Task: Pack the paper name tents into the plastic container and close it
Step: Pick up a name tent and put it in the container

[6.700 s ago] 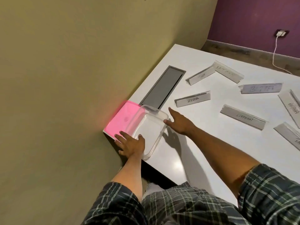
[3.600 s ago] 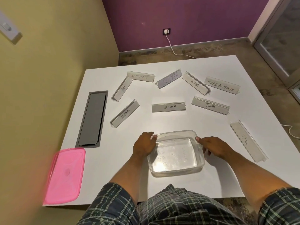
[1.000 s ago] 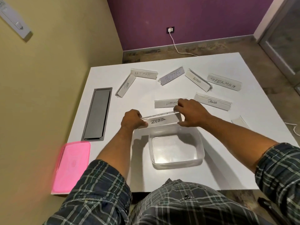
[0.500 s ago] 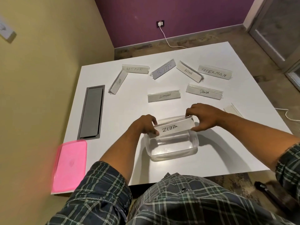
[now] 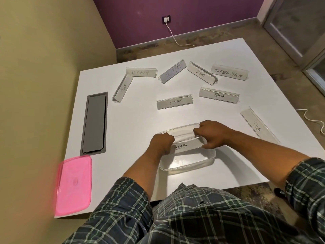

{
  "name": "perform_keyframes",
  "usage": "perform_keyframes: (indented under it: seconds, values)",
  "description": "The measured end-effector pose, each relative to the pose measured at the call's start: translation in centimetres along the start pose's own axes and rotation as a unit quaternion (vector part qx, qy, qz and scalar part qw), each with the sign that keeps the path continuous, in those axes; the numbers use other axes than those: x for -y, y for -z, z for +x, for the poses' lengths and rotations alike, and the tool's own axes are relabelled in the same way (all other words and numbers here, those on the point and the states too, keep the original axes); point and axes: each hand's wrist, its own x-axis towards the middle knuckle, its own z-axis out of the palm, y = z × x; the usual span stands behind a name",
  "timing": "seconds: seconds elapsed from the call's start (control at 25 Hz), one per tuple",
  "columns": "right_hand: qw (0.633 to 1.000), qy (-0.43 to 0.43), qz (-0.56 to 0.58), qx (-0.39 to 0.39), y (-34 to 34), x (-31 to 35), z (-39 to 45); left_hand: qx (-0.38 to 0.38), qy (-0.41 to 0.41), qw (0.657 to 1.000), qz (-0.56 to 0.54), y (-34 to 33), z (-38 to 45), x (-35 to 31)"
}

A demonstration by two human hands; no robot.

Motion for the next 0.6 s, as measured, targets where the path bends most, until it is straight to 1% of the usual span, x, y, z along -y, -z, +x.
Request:
perform_keyframes:
  seconds: [0.16, 0.32, 0.4, 0.48, 0.6]
  values:
    - [0.997, -0.017, -0.059, 0.037, -1.1, 1.0, 1.0, -0.006, -0.010, 1.000, 0.019, -0.4, 0.4, -0.5]
    - [0.986, -0.032, -0.148, 0.072, -2.6, 2.2, 2.8, -0.014, -0.020, 0.999, 0.038, -0.9, 0.7, -0.7]
    - [0.980, -0.043, -0.171, 0.090, -3.3, 2.9, 3.6, -0.017, -0.026, 0.999, 0.044, -1.2, 0.7, -0.8]
    - [0.978, -0.059, -0.181, 0.084, -3.9, 3.2, 3.8, -0.024, -0.029, 0.999, 0.039, -1.6, 0.6, -0.6]
    - [0.977, -0.076, -0.187, 0.064, -4.5, 3.3, 3.7, -0.040, -0.025, 0.999, -0.004, -2.1, 0.4, -0.3]
